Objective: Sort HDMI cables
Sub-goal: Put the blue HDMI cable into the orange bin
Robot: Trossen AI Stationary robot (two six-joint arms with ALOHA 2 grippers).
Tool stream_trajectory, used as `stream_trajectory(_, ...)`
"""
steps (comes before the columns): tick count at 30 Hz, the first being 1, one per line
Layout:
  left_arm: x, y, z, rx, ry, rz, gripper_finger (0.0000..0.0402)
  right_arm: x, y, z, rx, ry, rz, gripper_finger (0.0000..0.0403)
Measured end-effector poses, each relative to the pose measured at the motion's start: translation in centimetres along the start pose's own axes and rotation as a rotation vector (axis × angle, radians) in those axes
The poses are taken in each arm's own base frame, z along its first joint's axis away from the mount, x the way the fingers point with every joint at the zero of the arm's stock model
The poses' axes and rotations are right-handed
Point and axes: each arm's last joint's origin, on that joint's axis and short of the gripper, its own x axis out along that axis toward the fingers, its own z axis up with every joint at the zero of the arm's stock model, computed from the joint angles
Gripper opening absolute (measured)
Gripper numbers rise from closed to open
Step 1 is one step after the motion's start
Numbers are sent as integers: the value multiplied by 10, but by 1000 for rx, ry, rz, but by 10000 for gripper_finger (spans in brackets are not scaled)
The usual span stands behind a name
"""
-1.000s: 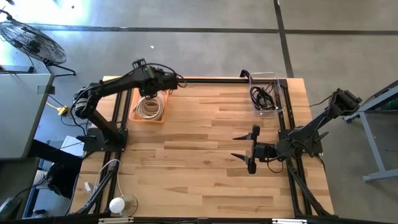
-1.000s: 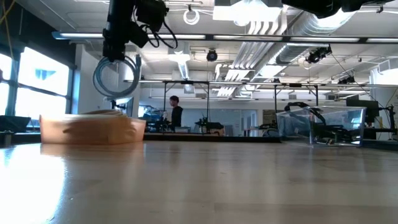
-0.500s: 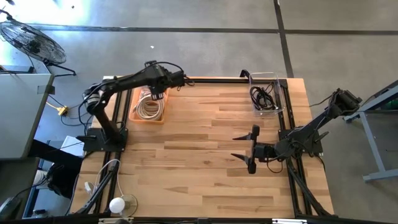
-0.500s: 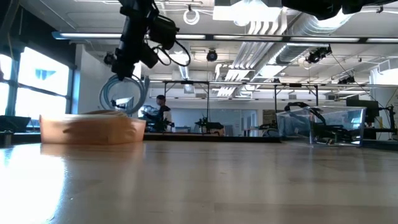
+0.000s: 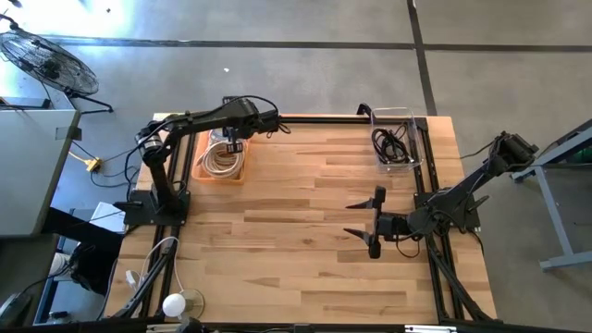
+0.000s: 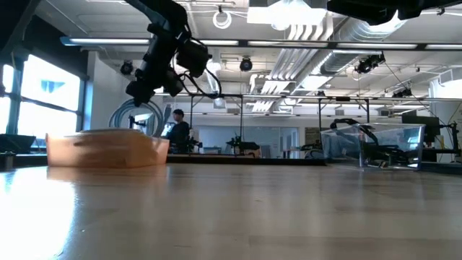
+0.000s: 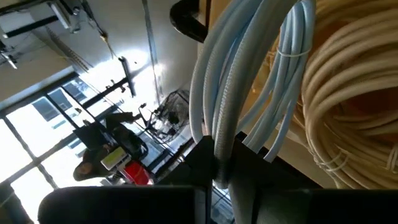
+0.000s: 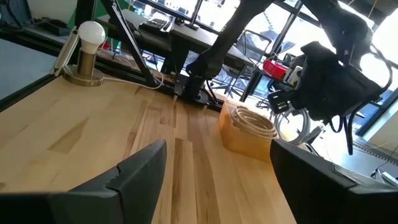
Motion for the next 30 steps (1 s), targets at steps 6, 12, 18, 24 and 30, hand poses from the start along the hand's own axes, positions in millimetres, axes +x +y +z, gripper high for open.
stream_trajectory(6, 5, 2, -2, 6, 26, -26, 30, 0, 0, -2, -8, 13, 4, 279)
stream_trajectory(12, 4, 1, -4, 45, 39, -27, 30, 0, 0, -2, -9, 14, 4, 279)
stream_trajectory(18, 4, 0, -4, 55, 35, -73, 30, 0, 1, -3, -4, 24, 7, 279)
stream_trajectory(24, -1, -4, -6, 90, 43, -75, 31, 0, 1, -3, -2, 26, 7, 279)
stream_trajectory(30, -10, -12, -7, 142, 43, -62, 31, 0, 1, -3, -1, 25, 7, 279)
